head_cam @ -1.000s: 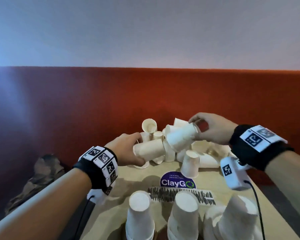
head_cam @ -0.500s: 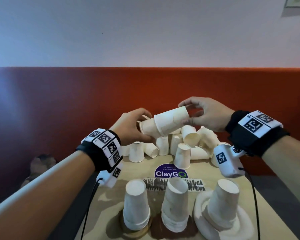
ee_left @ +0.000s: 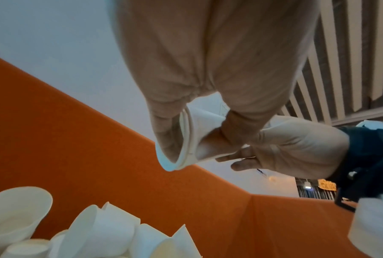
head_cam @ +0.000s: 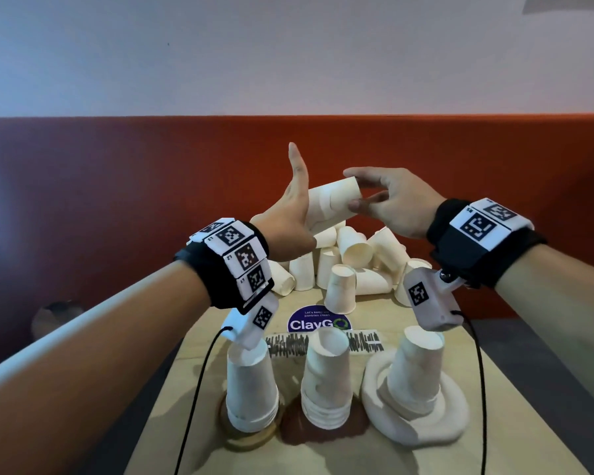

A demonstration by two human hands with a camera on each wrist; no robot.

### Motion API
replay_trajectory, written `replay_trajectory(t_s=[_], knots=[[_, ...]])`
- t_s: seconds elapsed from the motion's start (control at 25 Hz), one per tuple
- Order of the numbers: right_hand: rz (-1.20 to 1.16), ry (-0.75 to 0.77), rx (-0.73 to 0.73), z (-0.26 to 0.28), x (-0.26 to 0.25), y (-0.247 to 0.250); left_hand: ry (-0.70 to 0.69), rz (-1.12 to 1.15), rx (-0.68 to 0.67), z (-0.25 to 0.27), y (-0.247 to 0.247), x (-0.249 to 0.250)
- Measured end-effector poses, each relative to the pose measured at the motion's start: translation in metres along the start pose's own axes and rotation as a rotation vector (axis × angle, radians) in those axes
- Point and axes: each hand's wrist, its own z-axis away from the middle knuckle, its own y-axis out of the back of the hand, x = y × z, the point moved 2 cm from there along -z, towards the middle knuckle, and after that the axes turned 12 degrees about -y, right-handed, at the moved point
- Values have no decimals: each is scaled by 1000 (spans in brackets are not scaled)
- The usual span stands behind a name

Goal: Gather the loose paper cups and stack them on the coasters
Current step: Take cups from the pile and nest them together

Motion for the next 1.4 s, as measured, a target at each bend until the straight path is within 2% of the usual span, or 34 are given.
replay_trajectory(t_s=[0.12, 0.28, 0.36, 0.56, 0.68, 0.84, 0.96, 1.4], knots=[[101, -3, 23, 4, 2, 13, 20, -49, -49, -3, -1, 6], [503, -46, -71, 22, -8, 41, 31, -405, -245, -11, 2, 14], [623, -60, -135, 39, -15, 50, 35, -516, -348, -14, 0, 26], [733, -126, -282, 73, -24, 55, 123, -496, -581, -26, -16, 30], [761, -159, -302, 84, -14, 50, 155, -512, -588, -33, -30, 23], [810, -201, -296, 85, 7, 35, 151, -565, -525, -36, -40, 24], [797, -220, -322, 86, 24, 22, 180, -574, -563, -38, -50, 23], [747, -290, -488, 86, 69, -20, 169, -540, -531, -62, -76, -15]])
